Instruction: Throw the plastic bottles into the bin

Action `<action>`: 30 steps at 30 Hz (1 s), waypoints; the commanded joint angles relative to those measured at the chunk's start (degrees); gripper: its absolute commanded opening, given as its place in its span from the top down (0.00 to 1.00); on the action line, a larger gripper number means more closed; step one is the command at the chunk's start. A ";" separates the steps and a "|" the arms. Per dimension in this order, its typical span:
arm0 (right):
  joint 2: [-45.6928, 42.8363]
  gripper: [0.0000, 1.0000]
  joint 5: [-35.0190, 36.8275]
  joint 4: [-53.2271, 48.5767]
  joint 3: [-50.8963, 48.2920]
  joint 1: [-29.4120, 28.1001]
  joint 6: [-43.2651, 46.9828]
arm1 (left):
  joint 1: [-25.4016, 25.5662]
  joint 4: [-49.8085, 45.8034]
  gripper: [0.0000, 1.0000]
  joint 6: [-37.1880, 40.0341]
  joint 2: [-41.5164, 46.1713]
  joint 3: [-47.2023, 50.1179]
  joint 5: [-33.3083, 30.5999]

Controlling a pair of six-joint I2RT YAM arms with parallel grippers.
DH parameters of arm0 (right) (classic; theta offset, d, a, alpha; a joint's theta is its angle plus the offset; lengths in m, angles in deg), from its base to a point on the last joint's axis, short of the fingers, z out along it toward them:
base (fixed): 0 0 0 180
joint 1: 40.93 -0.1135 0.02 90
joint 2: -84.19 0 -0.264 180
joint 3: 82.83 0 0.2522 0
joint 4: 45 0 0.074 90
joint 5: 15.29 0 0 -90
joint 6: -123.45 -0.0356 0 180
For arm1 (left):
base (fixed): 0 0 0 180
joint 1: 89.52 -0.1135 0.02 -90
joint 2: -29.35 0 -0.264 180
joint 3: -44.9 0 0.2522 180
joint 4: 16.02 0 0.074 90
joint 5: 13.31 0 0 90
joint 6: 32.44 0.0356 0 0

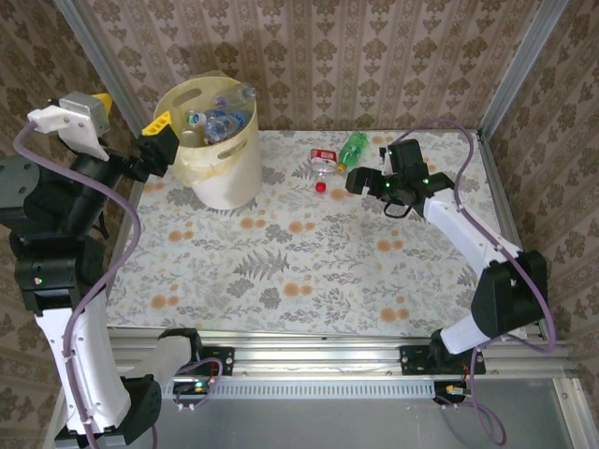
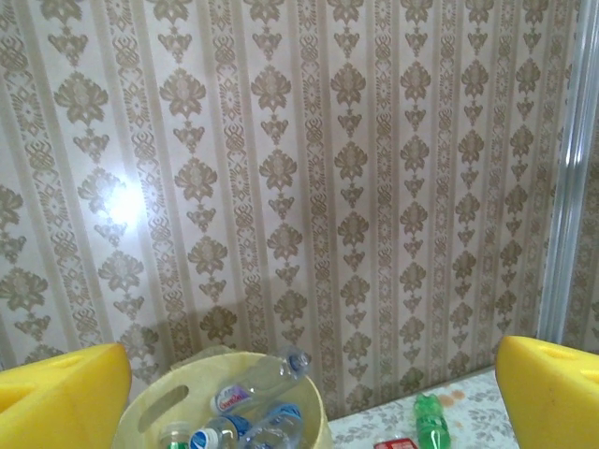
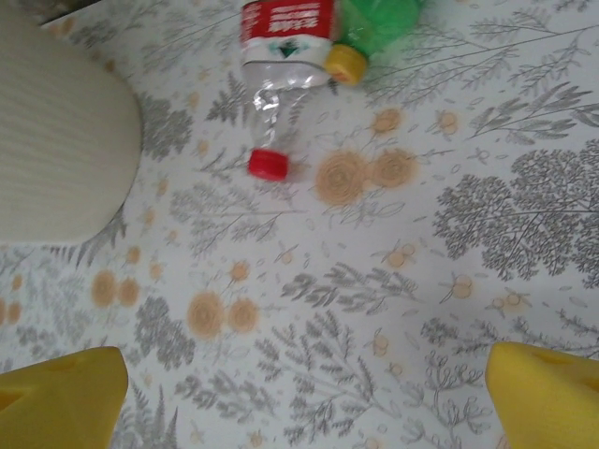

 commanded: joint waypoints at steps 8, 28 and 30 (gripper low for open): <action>14.14 0.01 4.20 -4.43 12.75 2.37 -4.29 | -0.18 0.60 0.00 -2.50 4.69 4.34 3.54; 40.27 0.01 6.19 -7.78 36.95 3.94 -10.00 | -0.05 7.16 0.00 -6.18 9.75 19.11 7.16; 42.95 0.01 6.56 -8.99 40.05 4.00 -10.26 | 0.15 8.84 0.00 -7.15 10.36 21.55 7.54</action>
